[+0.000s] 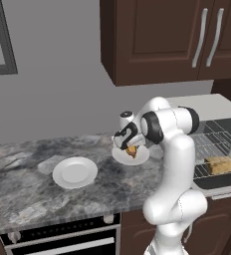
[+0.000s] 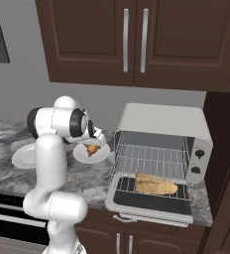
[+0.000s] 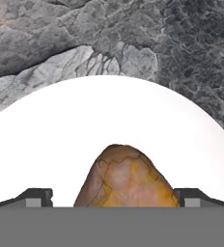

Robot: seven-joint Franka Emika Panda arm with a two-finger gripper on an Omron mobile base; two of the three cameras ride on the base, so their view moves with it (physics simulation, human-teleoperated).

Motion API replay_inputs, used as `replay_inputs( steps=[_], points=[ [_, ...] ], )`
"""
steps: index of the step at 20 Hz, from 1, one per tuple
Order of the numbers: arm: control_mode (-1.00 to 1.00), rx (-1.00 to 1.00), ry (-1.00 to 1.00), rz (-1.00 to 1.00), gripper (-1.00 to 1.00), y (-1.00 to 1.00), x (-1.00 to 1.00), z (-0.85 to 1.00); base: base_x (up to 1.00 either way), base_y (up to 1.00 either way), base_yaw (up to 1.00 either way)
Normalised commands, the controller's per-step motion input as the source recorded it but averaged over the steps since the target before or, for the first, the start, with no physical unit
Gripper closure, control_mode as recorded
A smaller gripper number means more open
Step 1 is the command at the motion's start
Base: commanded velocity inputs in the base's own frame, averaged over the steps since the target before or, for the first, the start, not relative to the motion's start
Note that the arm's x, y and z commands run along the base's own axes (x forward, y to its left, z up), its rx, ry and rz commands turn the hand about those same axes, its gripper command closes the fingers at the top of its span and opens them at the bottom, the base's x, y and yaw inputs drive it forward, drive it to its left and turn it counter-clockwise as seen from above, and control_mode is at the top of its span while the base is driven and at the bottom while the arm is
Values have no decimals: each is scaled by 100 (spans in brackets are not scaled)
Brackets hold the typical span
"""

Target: Open the toaster oven door. Place the baguette on the bottom rack in the toaster oven and place the chicken drumstick on the top rack.

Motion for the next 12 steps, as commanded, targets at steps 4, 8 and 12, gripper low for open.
replay_inputs(
  steps=[4,8,12],
  points=[
    [-100,0,7,0,100,0,4,-16,0,0,0],
    [-100,5,1,0,100,1,0,-1,0,0,0],
    [-100,8,0,0,100,3,-23,15,0,0,0]
  ],
)
